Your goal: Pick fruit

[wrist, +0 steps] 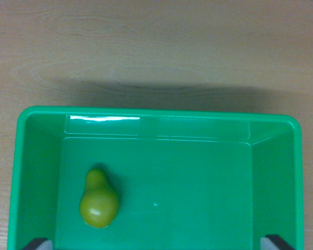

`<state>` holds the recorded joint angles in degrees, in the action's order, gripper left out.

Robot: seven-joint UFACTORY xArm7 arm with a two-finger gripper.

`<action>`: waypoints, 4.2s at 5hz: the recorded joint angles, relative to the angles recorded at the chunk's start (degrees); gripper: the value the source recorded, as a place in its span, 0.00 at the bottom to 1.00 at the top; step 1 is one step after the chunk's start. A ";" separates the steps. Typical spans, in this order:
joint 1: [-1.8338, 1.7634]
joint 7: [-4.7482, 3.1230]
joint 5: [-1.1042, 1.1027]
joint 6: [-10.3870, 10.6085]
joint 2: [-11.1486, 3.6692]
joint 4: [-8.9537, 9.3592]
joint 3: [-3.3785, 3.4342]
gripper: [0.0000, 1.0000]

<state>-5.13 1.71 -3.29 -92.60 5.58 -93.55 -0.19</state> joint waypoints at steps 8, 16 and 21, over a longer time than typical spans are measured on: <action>0.00 0.00 0.01 0.07 -0.03 0.06 0.01 0.00; -0.12 -0.12 0.34 3.68 -1.68 2.94 0.41 0.00; -0.24 -0.24 0.66 7.13 -3.26 5.69 0.80 0.00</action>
<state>-5.37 1.48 -2.64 -85.47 2.32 -87.86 0.62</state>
